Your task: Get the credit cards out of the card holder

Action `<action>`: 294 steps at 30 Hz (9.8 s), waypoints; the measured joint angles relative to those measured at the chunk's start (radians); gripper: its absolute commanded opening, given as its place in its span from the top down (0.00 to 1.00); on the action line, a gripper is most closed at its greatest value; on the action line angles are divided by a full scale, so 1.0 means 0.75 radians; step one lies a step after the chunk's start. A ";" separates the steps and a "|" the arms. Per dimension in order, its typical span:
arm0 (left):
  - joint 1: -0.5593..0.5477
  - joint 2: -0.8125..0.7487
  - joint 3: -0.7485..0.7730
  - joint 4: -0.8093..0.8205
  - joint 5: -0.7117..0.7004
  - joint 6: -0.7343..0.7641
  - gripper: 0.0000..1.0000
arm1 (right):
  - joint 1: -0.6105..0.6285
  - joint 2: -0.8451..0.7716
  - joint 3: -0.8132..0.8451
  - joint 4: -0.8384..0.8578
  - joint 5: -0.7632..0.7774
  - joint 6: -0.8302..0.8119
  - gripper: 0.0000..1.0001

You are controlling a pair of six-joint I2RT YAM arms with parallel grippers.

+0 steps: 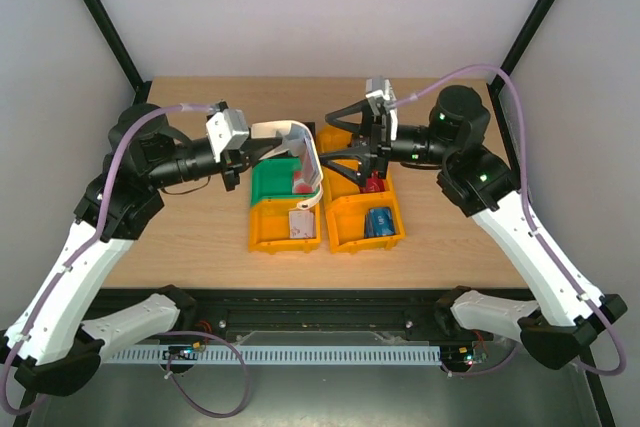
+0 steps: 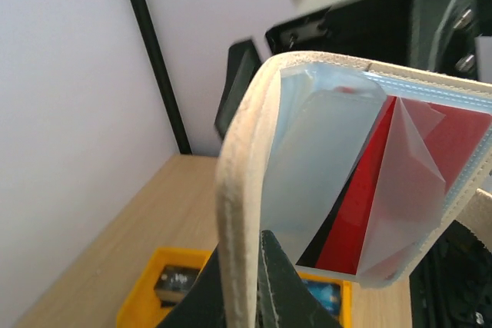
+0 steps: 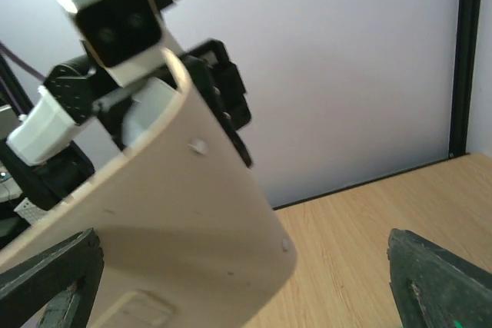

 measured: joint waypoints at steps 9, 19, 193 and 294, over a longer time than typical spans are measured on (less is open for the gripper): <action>0.000 0.012 0.069 -0.097 -0.071 -0.085 0.98 | 0.000 -0.084 -0.107 0.232 -0.137 0.205 0.01; 0.000 0.005 0.068 -0.097 -0.075 -0.142 0.98 | 0.010 -0.003 -0.248 0.554 -0.092 0.584 0.62; 0.314 -0.085 -0.597 0.758 0.196 -1.046 0.98 | 0.120 0.378 -0.091 0.679 0.149 0.597 0.96; 0.223 -0.251 -1.321 1.493 -0.047 2.115 0.98 | -1.287 0.337 -0.941 0.009 0.328 0.642 0.98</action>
